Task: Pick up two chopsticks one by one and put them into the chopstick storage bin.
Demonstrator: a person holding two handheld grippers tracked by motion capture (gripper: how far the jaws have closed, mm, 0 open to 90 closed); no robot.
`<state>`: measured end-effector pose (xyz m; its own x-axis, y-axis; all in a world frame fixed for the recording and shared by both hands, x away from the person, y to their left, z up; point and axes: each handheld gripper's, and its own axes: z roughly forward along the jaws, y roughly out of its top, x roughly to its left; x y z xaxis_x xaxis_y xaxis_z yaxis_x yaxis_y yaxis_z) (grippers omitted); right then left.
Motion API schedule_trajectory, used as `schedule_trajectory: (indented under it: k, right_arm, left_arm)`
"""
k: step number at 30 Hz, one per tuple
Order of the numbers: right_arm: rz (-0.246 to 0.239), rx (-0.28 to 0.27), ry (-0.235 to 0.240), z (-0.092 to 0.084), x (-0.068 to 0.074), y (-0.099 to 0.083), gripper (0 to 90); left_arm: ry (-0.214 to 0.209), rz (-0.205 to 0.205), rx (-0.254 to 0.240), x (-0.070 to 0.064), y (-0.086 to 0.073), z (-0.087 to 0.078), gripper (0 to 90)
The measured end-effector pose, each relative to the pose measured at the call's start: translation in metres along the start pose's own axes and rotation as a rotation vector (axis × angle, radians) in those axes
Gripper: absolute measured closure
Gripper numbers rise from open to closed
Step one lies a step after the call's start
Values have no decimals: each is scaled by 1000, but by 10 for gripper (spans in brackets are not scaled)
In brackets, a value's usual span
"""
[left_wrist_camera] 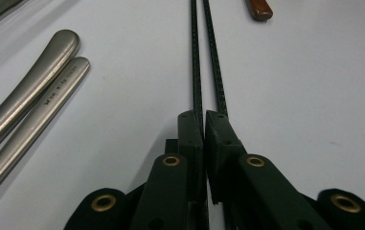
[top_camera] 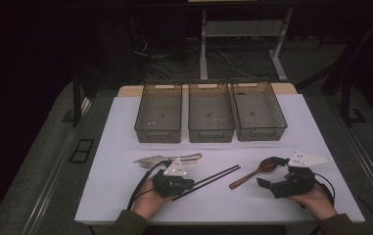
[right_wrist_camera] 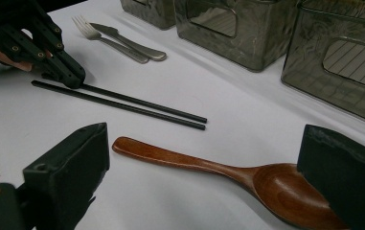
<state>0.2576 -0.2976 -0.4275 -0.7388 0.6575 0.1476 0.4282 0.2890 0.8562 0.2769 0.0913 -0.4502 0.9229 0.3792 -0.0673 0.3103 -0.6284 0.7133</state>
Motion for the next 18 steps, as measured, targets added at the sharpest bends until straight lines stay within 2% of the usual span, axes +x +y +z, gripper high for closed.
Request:
schedule_trajectory:
  k: [4,5,11,14,18]
  right_arm:
    - [-2,-1,1,0,0,0,33]
    - [-2,-2,0,0,0,0,33]
    - [-5,2,0,0,0,-1,33]
    - [-6,10,6,2,1,-2,34]
    - [-8,20,7,5,1,-4,33]
  left_arm:
    - [1,-3,-2,1,1,-1,846]
    - [1,-20,-14,2,1,-2,847]
    - [2,-48,-62,3,3,-10,847]
    - [-8,-38,-62,4,5,-15,847]
    - [-20,-43,-74,4,8,-20,847]
